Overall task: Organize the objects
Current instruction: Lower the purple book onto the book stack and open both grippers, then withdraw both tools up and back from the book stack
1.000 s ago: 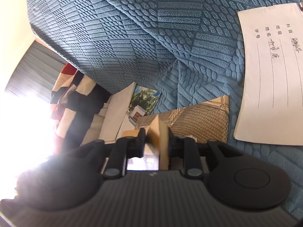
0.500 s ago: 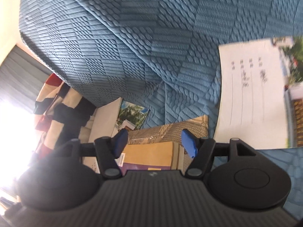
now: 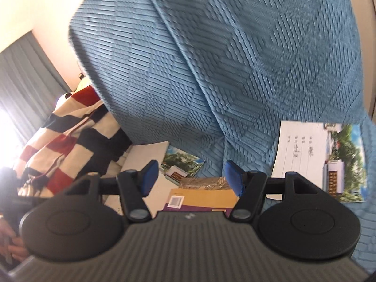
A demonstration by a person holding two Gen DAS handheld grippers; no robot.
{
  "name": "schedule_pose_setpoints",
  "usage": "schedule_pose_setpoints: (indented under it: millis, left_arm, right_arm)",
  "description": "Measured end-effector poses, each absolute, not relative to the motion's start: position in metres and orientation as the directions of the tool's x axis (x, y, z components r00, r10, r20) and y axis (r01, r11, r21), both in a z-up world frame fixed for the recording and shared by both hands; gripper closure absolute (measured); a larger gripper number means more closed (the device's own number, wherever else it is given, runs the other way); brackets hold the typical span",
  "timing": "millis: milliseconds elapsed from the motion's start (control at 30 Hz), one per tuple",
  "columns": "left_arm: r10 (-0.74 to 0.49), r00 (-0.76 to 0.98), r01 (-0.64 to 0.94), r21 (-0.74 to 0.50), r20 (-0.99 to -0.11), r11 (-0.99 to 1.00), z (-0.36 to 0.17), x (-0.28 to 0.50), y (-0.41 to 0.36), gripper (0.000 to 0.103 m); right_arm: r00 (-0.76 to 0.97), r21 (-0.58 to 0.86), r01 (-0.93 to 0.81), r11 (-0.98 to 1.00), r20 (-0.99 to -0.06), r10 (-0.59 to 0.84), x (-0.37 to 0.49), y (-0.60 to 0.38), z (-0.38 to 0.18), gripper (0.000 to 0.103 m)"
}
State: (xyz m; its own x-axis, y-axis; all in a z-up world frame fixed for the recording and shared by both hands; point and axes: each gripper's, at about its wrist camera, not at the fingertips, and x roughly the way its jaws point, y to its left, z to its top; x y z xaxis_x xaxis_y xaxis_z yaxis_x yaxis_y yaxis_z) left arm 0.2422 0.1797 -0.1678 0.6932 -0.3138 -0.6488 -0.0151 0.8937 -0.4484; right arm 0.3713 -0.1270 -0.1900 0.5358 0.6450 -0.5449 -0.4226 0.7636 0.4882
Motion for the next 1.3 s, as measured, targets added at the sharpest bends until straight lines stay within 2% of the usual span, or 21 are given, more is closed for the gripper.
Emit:
schedule_pose_setpoints:
  millis: [367, 767, 1300]
  left_arm:
    - [-0.254, 0.761, -0.007, -0.399, -0.597, 0.917, -0.127, 0.196, 0.128, 0.072]
    - [-0.198, 0.796, 0.005, -0.321, -0.572, 0.947, -0.110, 0.142, 0.071, 0.072]
    - [-0.254, 0.786, 0.062, -0.337, -0.563, 0.940, -0.122, 0.118, 0.033, 0.064]
  right_arm:
    - [0.608, 0.363, -0.461, 0.810, -0.535, 0.586, 0.283, -0.130, -0.136, 0.037]
    - [0.665, 0.300, -0.439, 0.847, -0.525, 0.531, 0.197, -0.150, -0.112, 0.037]
    - [0.751, 0.236, -0.378, 0.895, -0.487, 0.446, 0.155, -0.171, -0.103, 0.037]
